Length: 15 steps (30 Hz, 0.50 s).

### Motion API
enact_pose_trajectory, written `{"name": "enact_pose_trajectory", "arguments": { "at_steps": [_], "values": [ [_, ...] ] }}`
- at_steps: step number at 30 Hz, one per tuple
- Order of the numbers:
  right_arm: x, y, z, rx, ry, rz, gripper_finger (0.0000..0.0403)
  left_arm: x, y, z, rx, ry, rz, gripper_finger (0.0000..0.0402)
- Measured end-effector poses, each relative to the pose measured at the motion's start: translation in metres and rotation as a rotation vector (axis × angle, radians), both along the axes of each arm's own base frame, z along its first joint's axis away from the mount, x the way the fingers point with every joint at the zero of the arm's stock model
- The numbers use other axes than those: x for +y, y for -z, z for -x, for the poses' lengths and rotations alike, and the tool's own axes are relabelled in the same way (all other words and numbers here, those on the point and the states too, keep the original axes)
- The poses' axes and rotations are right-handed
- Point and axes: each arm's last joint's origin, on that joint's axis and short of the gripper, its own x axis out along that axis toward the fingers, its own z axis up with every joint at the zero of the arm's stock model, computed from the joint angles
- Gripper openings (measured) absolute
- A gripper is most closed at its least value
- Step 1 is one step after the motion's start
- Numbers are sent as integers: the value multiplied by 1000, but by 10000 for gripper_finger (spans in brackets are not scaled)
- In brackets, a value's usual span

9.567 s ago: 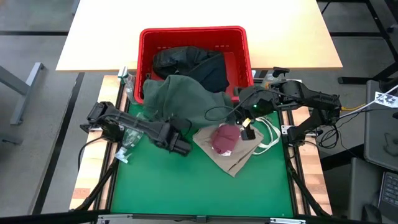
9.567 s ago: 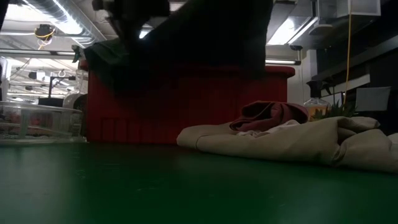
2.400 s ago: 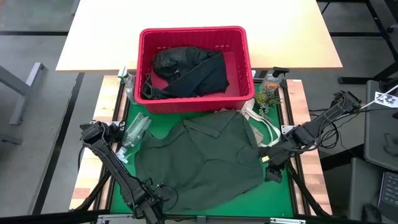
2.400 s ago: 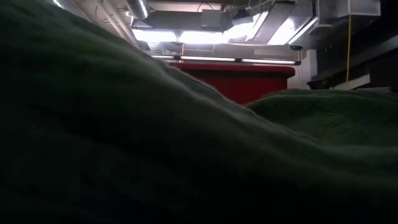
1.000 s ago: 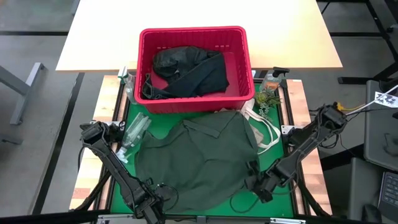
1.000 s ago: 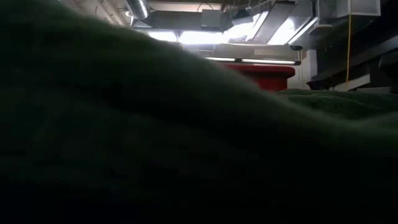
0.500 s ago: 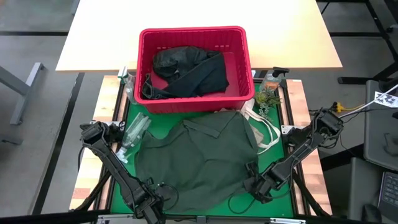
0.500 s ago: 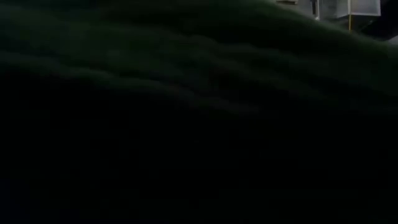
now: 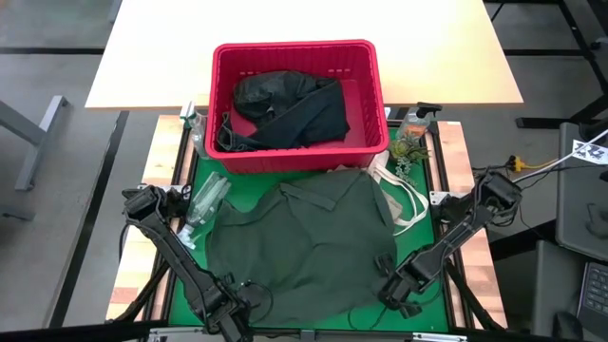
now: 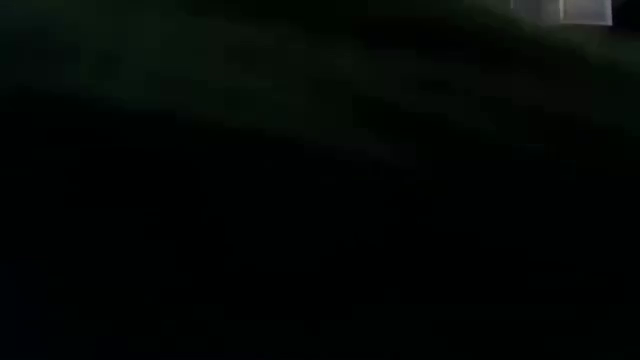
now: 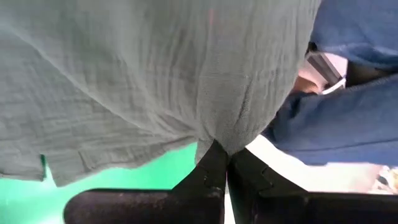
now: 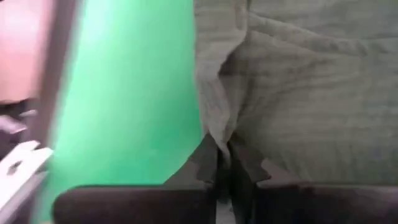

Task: Fold laundry
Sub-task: Fold the green polo shirt

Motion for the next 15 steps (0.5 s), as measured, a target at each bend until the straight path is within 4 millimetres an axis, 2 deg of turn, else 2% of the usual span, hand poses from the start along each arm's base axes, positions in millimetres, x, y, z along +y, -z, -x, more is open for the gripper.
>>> {"name": "enact_pose_trajectory", "arguments": {
  "at_steps": [3,8,11,15],
  "values": [
    [8,-21,-4,27,-26,-74,31,-2,0,-1,13,-8,40,0],
    [16,-56,-9,98,-58,-146,8,-10,-2,-1,-13,9,111,0],
    [21,-78,-14,78,-85,-166,14,-16,-4,0,-12,27,154,0],
    [22,-91,-16,47,-115,-152,20,-20,-4,5,5,25,179,0]
  ]
}}
